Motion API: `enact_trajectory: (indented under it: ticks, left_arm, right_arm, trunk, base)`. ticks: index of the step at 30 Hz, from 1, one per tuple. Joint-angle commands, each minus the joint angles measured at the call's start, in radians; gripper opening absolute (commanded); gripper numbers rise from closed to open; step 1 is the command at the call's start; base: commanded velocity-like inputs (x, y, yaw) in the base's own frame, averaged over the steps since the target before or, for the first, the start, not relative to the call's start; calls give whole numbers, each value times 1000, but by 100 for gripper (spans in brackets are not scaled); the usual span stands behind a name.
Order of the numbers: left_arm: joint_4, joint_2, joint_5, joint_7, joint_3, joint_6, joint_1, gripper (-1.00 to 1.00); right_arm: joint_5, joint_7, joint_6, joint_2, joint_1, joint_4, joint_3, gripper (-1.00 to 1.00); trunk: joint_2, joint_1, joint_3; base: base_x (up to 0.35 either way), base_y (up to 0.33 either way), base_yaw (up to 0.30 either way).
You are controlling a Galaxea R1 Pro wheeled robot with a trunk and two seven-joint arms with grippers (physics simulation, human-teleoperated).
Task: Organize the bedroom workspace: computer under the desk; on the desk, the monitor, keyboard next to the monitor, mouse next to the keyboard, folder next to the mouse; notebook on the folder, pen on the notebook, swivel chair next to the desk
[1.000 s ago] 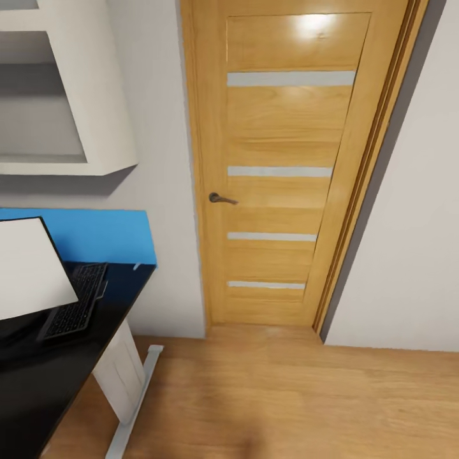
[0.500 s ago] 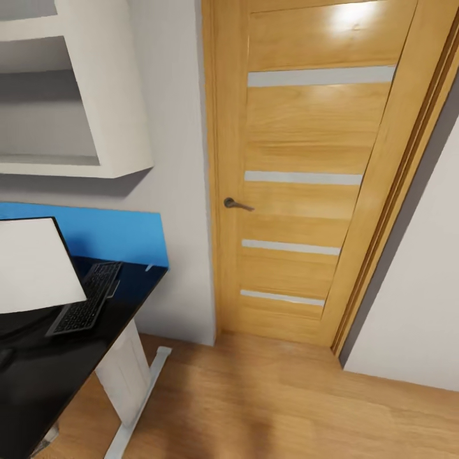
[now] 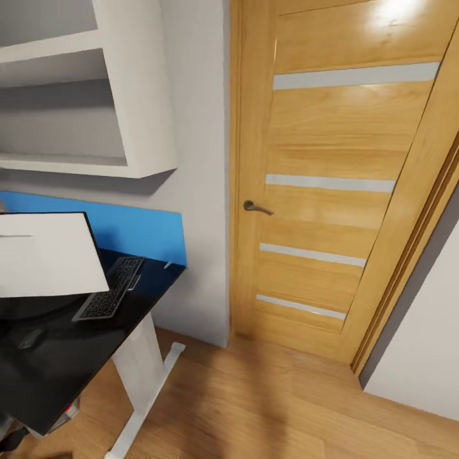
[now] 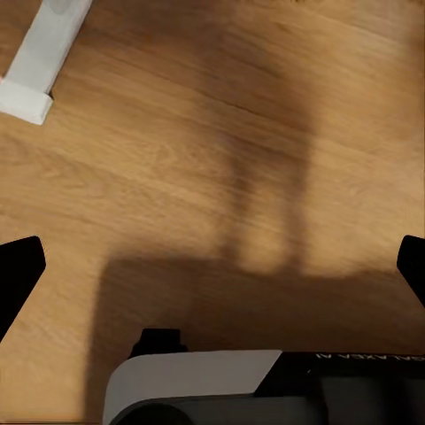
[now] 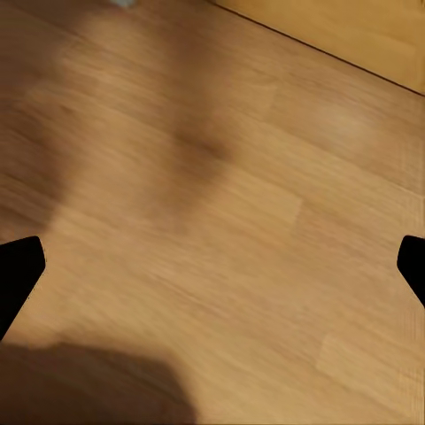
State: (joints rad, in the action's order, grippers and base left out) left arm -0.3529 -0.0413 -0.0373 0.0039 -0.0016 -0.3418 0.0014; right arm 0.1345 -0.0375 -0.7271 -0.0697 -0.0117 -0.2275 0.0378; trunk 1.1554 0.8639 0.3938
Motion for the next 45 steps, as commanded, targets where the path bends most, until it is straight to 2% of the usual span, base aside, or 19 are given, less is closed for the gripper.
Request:
enact_trajectory:
  ticks: [1, 5, 18, 45]
  left_arm:
    - [-1, 0, -4, 1, 0, -2, 0, 100]
    - [-1, 0, -5, 1, 1, -2, 0, 100]
    - [-1, 0, -6, 4, 2, -2, 0, 100]
    - [-1, 0, -6, 2, 2, -3, 0, 100]
  right_arm:
    - [4, -4, -2, 0, -1, 1, 4, 100]
    - [4, -4, -2, 0, -1, 1, 4, 100]
    - [5, -4, -2, 0, -1, 1, 4, 100]
    - [5, -3, -2, 1, -1, 1, 5, 100]
  trunk:
    - [1, 0, 0]
    - [1, 0, -3]
    - [-90, -50, -53]
    - [-90, -50, -59]
  base:
    - [1, -14, 261]
    - [0, -8, 261]
    - [0, -1, 260]
    - [0, 0, 271]
